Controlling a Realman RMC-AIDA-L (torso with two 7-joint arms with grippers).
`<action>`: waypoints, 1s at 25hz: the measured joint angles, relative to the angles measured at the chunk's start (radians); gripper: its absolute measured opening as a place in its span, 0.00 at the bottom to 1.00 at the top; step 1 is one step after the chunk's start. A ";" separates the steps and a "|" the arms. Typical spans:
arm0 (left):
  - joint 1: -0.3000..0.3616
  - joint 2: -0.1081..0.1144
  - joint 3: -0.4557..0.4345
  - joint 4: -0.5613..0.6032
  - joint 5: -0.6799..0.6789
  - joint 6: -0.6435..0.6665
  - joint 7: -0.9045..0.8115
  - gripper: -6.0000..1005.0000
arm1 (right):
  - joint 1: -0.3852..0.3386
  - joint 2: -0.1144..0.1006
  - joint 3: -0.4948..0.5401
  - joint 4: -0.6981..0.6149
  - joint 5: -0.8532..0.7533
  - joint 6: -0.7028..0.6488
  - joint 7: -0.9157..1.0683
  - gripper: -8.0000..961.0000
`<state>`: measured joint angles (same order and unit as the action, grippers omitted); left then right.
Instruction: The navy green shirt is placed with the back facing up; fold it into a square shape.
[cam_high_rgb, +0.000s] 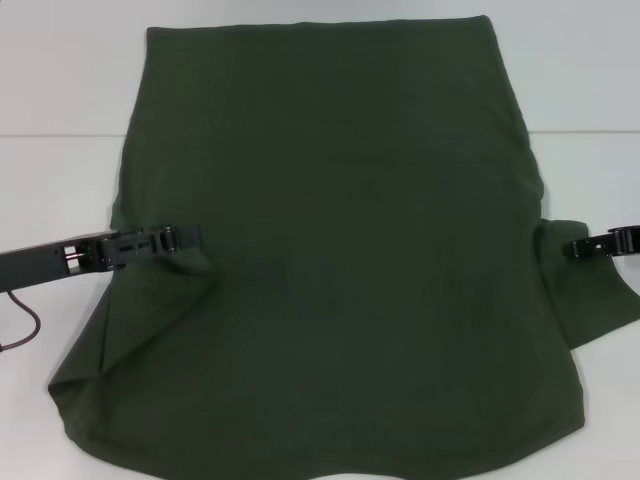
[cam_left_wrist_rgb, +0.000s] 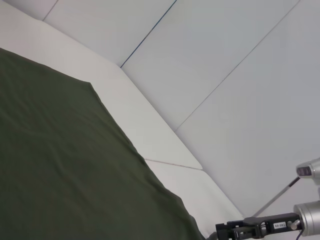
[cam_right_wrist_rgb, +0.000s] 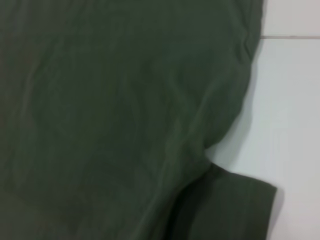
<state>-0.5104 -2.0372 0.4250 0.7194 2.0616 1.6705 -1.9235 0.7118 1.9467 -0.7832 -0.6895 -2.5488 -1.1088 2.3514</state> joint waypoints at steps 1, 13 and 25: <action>0.000 0.000 0.000 0.000 0.000 0.000 0.000 0.83 | 0.000 0.004 -0.002 0.000 0.000 0.005 -0.006 0.98; 0.000 0.000 0.000 0.000 -0.003 -0.003 0.000 0.82 | -0.004 0.018 -0.012 0.003 -0.001 0.011 -0.026 0.98; 0.000 -0.006 0.000 -0.002 -0.012 -0.001 0.000 0.82 | -0.011 0.033 -0.027 -0.005 -0.001 0.030 -0.078 0.98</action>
<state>-0.5108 -2.0433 0.4249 0.7169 2.0498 1.6698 -1.9236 0.7011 1.9799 -0.8106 -0.6949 -2.5494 -1.0790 2.2730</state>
